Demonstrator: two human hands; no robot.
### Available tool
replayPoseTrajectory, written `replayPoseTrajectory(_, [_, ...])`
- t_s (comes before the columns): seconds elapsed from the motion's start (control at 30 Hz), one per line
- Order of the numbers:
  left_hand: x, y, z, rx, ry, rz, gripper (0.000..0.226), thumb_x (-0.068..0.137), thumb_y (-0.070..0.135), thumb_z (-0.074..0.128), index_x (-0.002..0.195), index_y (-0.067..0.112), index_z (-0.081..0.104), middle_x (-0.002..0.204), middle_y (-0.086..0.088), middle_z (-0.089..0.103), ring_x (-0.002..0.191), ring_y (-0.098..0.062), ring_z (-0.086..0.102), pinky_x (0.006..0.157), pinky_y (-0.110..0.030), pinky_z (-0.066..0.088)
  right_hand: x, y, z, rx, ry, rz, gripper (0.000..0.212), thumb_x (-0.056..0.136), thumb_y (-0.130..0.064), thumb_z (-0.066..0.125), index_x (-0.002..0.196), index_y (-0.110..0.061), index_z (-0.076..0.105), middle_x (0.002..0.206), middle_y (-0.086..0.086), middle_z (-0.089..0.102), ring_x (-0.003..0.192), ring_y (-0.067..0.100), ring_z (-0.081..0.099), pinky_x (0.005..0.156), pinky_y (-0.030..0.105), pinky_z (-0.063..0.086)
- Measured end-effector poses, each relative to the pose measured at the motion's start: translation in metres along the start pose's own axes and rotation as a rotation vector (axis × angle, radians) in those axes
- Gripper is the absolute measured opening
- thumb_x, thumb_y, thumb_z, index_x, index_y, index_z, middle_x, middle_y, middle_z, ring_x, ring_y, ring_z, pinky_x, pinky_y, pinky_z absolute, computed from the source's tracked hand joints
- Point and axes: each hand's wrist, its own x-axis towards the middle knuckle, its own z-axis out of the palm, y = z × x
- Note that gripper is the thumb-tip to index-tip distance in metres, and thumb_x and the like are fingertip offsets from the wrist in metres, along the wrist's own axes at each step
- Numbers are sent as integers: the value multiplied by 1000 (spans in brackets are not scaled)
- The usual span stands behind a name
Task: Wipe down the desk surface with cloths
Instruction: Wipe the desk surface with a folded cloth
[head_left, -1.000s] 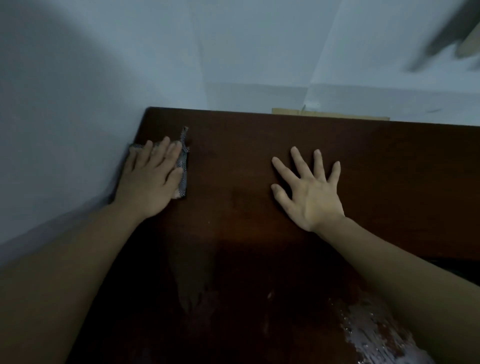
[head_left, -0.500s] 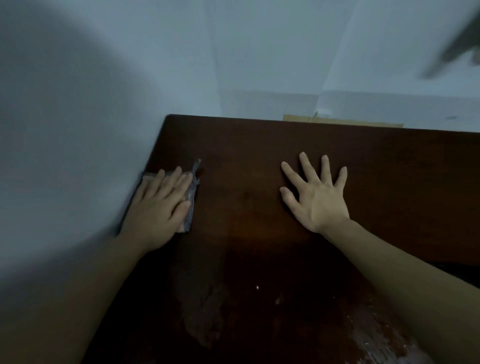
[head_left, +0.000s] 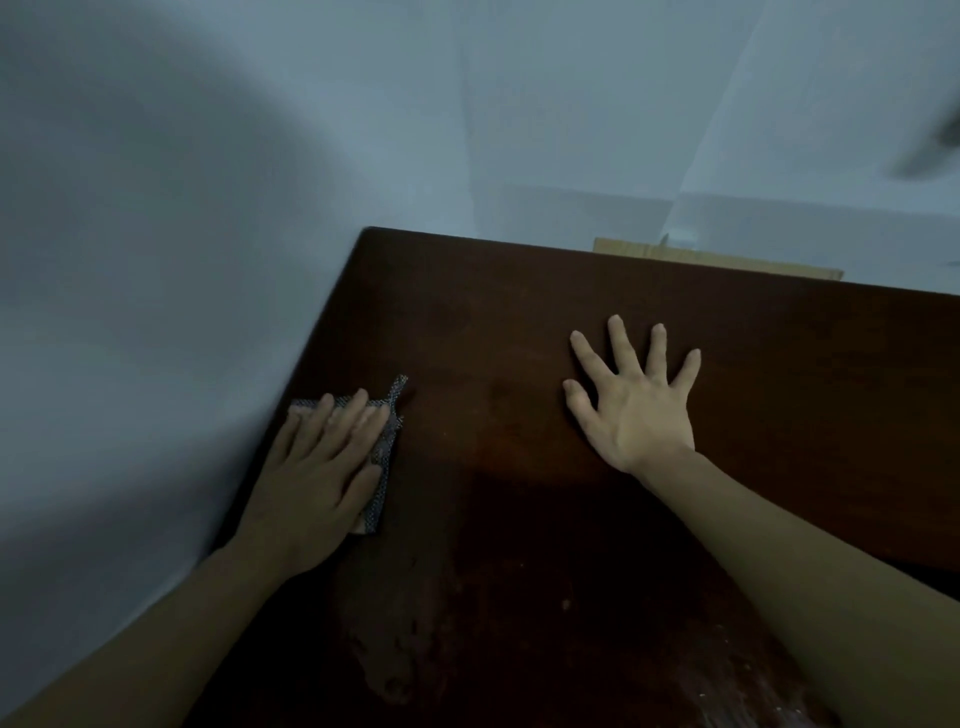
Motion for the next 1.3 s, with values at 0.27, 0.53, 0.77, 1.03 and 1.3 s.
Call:
replayPoseTrajectory(0.27, [52, 17, 2, -11, 23, -219, 70, 100, 54, 8, 162, 22, 19, 167, -6, 19, 152, -39, 20, 120, -59, 15, 2, 3, 2, 20, 21, -24, 65, 100, -65, 10, 161, -43, -1, 171, 3, -10, 152, 48, -15, 115, 75, -5])
replayPoseTrajectory(0.53, [-19, 96, 1, -16, 8, -29, 62, 107, 50, 11, 160, 23, 27, 165, -4, 29, 152, -32, 24, 120, -55, 18, 1, 5, 0, 10, 3, -38, 65, 101, -65, 8, 160, -42, -4, 170, 5, -11, 151, 49, -15, 115, 76, -3])
replayPoseTrajectory(0.77, [15, 85, -1, -14, 11, -138, 66, 100, 60, -3, 161, 34, 5, 169, 4, 9, 156, -23, 5, 125, -47, 5, 1, 5, 1, 17, 8, -50, 65, 101, -65, 9, 160, -42, -3, 170, 5, -11, 151, 49, -16, 115, 76, -3])
replayPoseTrajectory(1.03, [71, 92, -8, -38, 17, -189, 70, 96, 54, 3, 161, 29, 9, 169, -1, 12, 156, -30, 9, 124, -50, 3, 4, 7, 4, 15, 28, -45, 65, 101, -65, 11, 160, -43, -1, 171, 5, -10, 151, 49, -15, 114, 75, -6])
replayPoseTrajectory(1.3, [-11, 92, 0, 4, -14, 255, 58, 106, 46, 24, 161, 26, 26, 168, 2, 20, 156, -25, 13, 124, -49, 13, 1, 6, 2, 11, 8, -20, 66, 99, -67, 11, 160, -45, -1, 171, 3, -11, 152, 47, -14, 116, 74, -4])
